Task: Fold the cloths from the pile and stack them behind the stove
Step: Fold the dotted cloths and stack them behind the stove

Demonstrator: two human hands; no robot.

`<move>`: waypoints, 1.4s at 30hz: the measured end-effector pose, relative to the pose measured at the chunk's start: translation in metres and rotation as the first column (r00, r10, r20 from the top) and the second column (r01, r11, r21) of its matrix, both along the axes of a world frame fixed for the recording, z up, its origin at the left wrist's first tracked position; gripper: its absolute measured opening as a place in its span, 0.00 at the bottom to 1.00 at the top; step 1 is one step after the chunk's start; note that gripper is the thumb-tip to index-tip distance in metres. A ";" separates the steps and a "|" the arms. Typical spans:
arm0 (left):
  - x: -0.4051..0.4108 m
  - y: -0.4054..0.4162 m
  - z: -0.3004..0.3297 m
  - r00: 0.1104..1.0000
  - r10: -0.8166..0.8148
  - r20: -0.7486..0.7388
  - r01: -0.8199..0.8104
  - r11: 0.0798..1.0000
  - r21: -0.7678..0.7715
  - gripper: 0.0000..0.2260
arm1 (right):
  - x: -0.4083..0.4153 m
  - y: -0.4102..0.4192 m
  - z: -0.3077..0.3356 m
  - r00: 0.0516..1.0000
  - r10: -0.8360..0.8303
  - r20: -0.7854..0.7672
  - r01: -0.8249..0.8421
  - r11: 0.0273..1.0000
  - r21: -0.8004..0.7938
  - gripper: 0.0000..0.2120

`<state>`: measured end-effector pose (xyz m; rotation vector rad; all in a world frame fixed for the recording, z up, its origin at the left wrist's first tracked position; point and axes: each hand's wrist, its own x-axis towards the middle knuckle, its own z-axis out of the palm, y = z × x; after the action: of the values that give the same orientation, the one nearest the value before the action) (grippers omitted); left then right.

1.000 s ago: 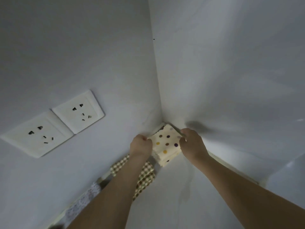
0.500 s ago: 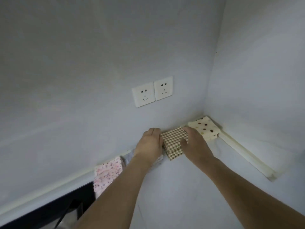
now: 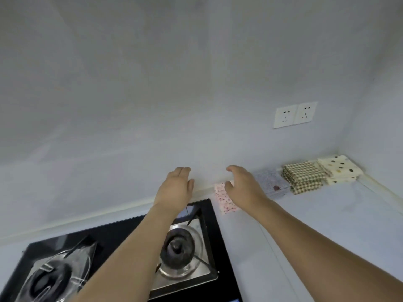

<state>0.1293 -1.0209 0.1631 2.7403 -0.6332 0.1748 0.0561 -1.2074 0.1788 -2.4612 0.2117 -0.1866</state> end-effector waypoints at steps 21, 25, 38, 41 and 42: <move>-0.023 0.414 0.017 0.971 0.239 -0.009 -0.239 0.970 -0.046 0.19 | 0.019 0.396 0.024 0.965 0.261 -0.029 -0.260 0.965 0.008 0.22; -0.029 0.472 0.018 0.952 0.306 -0.010 -0.305 0.945 -0.115 0.18 | 0.033 0.450 0.022 0.947 0.318 -0.043 -0.319 0.948 -0.017 0.22; -0.060 0.737 -0.009 0.906 0.412 -0.091 -0.421 0.900 -0.112 0.18 | 0.027 0.709 0.003 0.883 0.461 -0.093 -0.462 0.887 0.013 0.22; -0.075 0.792 -0.012 0.874 0.465 -0.143 -0.481 0.871 -0.101 0.19 | 0.023 0.763 -0.001 0.862 0.494 -0.112 -0.497 0.868 0.004 0.21; -0.080 0.810 -0.013 0.860 0.483 -0.162 -0.501 0.860 -0.095 0.19 | 0.022 0.779 -0.003 0.856 0.505 -0.115 -0.508 0.861 0.003 0.21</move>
<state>0.0494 -0.2109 0.1501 2.6943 0.1298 0.1419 0.0784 -0.4281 0.1757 -2.4614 -0.4000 0.1805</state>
